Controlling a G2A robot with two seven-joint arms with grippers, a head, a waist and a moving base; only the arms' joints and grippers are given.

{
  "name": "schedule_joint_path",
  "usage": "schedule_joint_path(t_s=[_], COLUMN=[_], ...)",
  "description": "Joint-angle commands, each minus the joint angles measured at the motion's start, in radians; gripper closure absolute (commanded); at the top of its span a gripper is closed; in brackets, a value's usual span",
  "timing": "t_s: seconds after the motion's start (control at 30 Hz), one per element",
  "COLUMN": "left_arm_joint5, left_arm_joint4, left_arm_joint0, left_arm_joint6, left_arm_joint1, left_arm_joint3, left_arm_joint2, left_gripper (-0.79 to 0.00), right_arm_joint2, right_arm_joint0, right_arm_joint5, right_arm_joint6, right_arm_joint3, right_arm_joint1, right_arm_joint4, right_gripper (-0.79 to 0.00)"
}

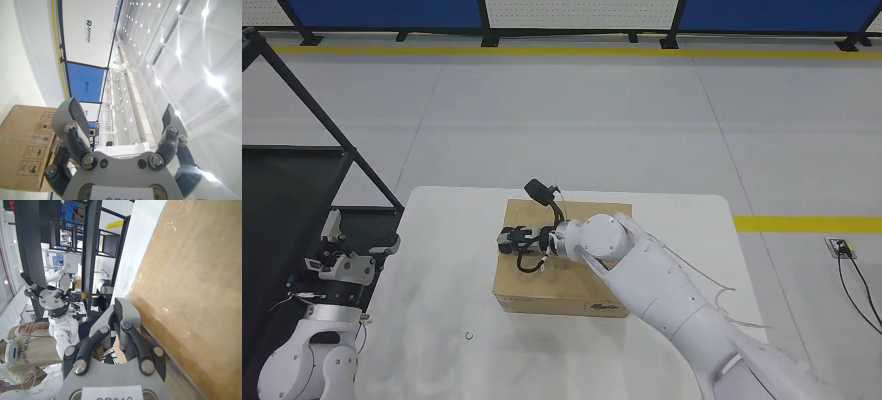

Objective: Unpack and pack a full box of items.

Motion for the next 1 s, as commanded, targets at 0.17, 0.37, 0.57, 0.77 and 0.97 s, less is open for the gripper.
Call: schedule_joint_path(t_s=[0.17,0.37,0.57,0.77,0.97], left_arm_joint5=[0.006,0.008,0.011,0.011,0.015], left_arm_joint4=[0.009,0.015,0.028,0.035,0.042], left_arm_joint0=[-0.01,-0.015,-0.023,-0.029,-0.036], left_arm_joint6=[-0.004,-0.004,0.002,0.01,0.016], left_arm_joint1=[0.004,0.006,0.007,0.008,0.009], left_arm_joint3=[-0.007,-0.01,-0.018,-0.018,-0.025], left_arm_joint2=[0.018,0.043,0.075,0.1,0.119], left_gripper=[-0.785,-0.785,-0.785,-0.785,-0.785], right_arm_joint2=[0.027,0.075,0.144,0.228,0.324], right_arm_joint0=[-0.004,-0.025,-0.073,-0.149,-0.235], right_arm_joint5=[-0.003,0.008,0.048,0.112,0.196], right_arm_joint6=[0.01,0.021,0.043,0.079,0.104], right_arm_joint3=[-0.005,-0.036,-0.124,-0.261,-0.403], right_arm_joint1=[0.006,0.035,0.084,0.139,0.193], right_arm_joint4=[-0.035,-0.077,-0.13,-0.197,-0.282], right_gripper=[0.0,0.0,0.0,0.0,0.0])
